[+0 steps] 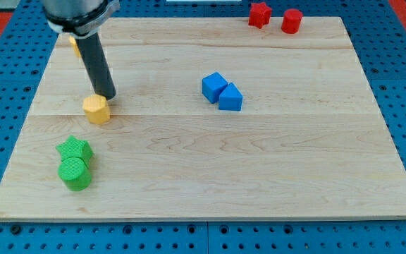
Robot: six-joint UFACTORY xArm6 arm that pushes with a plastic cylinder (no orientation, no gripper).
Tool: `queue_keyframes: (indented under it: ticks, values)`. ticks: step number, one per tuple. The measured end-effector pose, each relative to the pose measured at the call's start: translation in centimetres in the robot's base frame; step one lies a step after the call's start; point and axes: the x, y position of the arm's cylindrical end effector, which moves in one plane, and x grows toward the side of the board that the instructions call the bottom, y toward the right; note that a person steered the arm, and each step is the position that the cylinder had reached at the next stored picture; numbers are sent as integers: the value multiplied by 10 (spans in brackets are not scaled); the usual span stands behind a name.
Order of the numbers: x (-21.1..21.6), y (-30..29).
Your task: Point your arm at the top left of the board
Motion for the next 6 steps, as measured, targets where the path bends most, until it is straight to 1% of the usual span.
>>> queue_keyframes:
  ticks: [1,2,3,4,5,6]
  values:
    - [29,-9]
    - [16,-28]
    - [-68,-13]
    - [-146,19]
    - [-210,3]
    - [-213,-72]
